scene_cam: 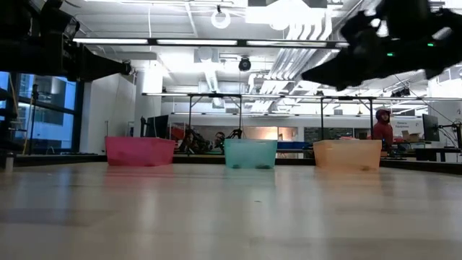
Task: Sort silverware by color (type)
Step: Return to Home Position
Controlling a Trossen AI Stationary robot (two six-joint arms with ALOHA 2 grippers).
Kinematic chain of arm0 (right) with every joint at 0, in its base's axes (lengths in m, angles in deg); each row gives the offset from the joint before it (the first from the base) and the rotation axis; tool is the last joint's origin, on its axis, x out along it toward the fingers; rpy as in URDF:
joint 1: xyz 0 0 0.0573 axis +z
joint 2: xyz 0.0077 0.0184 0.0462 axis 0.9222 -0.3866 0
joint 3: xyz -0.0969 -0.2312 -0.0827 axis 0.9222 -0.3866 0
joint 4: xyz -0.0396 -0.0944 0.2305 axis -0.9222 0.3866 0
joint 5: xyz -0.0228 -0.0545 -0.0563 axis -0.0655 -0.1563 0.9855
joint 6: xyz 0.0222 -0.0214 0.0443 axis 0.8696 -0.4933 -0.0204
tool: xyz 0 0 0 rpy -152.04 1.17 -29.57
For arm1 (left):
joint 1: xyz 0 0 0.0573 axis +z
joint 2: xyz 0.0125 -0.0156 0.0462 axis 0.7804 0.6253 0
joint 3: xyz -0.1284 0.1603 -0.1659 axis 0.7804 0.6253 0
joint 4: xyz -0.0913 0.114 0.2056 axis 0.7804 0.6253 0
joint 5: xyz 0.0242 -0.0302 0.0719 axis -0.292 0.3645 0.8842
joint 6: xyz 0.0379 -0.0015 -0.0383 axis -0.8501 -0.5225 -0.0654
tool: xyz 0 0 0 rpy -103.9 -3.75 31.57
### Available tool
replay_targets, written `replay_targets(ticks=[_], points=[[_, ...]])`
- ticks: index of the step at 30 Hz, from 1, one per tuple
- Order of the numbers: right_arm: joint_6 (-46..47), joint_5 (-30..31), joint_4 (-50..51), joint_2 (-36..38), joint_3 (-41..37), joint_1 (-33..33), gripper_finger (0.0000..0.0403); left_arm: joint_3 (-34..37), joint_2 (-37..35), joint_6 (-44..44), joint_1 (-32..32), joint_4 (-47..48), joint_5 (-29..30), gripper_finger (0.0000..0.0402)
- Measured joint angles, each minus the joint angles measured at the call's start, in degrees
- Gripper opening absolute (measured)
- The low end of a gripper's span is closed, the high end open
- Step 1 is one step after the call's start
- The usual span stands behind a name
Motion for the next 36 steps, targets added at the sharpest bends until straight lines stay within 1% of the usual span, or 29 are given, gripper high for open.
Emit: replay_targets(ticks=[3,7,12,16,21,27,31,36], points=[[-0.82,0.06,-0.01,6.2,-3.76,-0.74,0.0,0.02,0.0,0.0,-0.09,0.0,0.01,0.0001],[-1.32,-0.68,-0.16,13.42,-7.88,-3.33,0.0,0.04,-0.01,0.0,-0.09,-0.04,0.02,0.0001],[0.54,-5.36,-0.18,20.92,-12.33,-6.79,0.0,0.04,-0.02,0.0,-0.11,-0.05,0.04,0.0001],[1.34,-5.88,3.59,25.53,-12.75,-8.48,0.0,0.04,-0.02,0.0,-1.13,-0.09,0.04,0.0001],[-2.53,-6.32,4.33,29.29,-12.75,-9.68,0.0,0.04,-0.02,0.0,-3.01,-0.08,0.03,0.0001],[-4.83,-5.12,6.58,33.02,-12.77,-10.31,0.0,0.04,-0.02,0.0,-3.41,-0.09,0.04,0.0001],[-6.19,1.76,9.95,36.32,-12.77,-8.23,0.0,0.06,-0.02,0.0,-3.41,-0.08,0.04,0.0001],[-6.57,4.22,18.17,44.64,-12.79,-6.41,0.0,0.06,-0.02,0.0,-3.43,-0.07,0.04,0.0001]])
